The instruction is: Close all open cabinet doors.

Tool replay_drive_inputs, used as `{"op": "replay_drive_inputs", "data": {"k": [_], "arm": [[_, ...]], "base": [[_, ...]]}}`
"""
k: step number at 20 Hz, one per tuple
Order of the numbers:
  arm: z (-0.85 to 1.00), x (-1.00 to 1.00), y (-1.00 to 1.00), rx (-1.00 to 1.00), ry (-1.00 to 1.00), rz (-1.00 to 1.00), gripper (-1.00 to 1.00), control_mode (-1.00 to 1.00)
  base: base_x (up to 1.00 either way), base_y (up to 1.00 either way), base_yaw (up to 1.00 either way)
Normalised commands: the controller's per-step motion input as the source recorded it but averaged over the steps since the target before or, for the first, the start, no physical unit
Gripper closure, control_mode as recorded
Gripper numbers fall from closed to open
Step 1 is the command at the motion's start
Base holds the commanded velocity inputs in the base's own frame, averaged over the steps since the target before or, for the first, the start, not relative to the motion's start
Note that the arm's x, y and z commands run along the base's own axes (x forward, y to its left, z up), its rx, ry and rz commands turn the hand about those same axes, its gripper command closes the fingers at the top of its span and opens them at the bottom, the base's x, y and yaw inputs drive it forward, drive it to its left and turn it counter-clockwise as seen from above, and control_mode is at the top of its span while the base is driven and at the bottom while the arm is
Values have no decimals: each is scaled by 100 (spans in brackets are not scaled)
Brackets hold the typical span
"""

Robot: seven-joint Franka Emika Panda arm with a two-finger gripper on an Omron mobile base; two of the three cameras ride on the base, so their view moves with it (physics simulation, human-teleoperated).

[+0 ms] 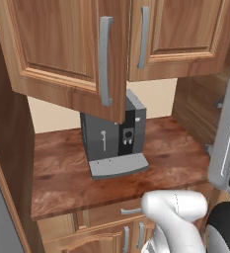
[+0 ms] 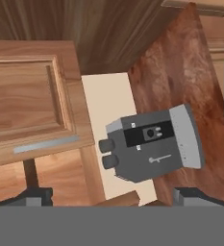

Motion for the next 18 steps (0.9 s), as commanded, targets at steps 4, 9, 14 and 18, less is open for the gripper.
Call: {"op": "replay_drive_inputs", "data": {"k": [4, 9, 14, 18], "arm": [[0, -33, 77, 0, 2, 1, -100, -100], [0, 3, 80, 0, 2, 5, -100, -100], [-2, 42, 53, 0, 0, 6, -100, -100], [-10, 49, 32, -3, -14, 6, -100, -100]], "base": [[0, 0, 0], [0, 0, 0], [0, 0, 0], [0, 0, 0]]}}
